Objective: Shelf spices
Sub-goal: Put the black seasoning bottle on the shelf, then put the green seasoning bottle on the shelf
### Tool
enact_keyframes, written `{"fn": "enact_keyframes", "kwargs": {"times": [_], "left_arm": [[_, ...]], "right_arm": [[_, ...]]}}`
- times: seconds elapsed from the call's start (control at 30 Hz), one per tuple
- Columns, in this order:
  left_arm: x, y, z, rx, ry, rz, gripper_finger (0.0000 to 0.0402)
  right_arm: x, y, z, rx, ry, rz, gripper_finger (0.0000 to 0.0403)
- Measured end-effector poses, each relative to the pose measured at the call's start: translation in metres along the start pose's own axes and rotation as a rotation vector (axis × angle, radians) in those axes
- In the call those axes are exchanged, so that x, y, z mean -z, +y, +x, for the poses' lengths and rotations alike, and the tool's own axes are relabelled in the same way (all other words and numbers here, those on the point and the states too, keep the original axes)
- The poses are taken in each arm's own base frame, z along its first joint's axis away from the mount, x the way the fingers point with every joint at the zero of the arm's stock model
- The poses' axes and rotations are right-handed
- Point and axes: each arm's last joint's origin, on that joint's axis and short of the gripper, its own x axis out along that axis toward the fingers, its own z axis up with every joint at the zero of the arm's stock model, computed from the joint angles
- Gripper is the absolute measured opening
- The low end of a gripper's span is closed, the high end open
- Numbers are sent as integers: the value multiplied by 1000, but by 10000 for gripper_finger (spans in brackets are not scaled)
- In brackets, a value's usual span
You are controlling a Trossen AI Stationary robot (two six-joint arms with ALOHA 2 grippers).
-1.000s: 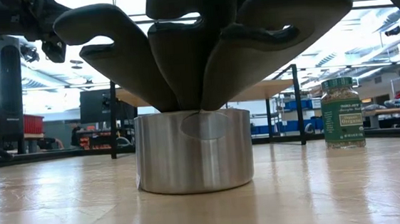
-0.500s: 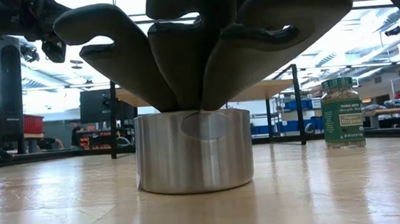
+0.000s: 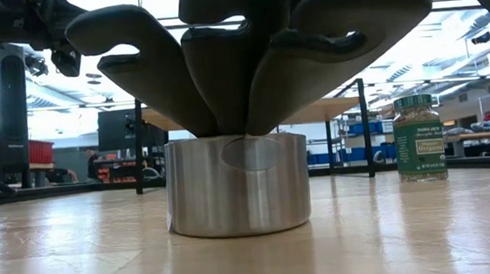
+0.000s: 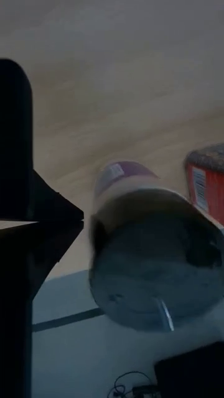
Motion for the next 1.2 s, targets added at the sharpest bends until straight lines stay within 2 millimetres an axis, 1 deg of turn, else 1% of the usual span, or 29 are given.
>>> {"fn": "enact_keyframes", "kwargs": {"times": [0.07, 0.13, 0.2, 0.3, 0.43, 0.6, 0.73, 0.83, 0.93, 1.0, 1.1, 1.2], "left_arm": [[0, 0, 0, 1, 0, 0, 1], [0, 0, 0, 0, 1, 0, 1], [0, 0, 0, 3, 4, 2, 1], [2, 0, 0, 2, 15, 11, 1], [3, 0, 0, 1, 24, 20, 1], [3, 0, 0, 1, 24, 21, 1], [3, 0, 0, 2, 24, 22, 1], [3, 0, 0, 2, 25, 22, 1], [3, 0, 0, 2, 24, 22, 1], [3, 0, 0, 3, 24, 21, 1], [3, 0, 0, 4, 24, 17, 1], [2, 0, 0, 5, 20, 12, 1]], "right_arm": [[4, 2, -4, -16, 45, -5, 0], [8, 6, -13, -18, 100, -10, 0], [13, 10, -27, -11, 151, -4, 0], [19, 16, -56, -5, 144, 15, 0], [28, 26, -105, -12, 60, 54, 0], [49, 43, -173, -46, -82, 122, 0], [72, 55, -224, -30, -209, 191, 0], [92, 62, -252, 12, -273, 251, 0], [112, 68, -262, 32, -269, 315, 3], [122, 74, -259, 20, -237, 360, 5], [133, 89, -243, -28, -166, 370, 13], [142, 106, -215, -46, -48, 369, 35]]}}
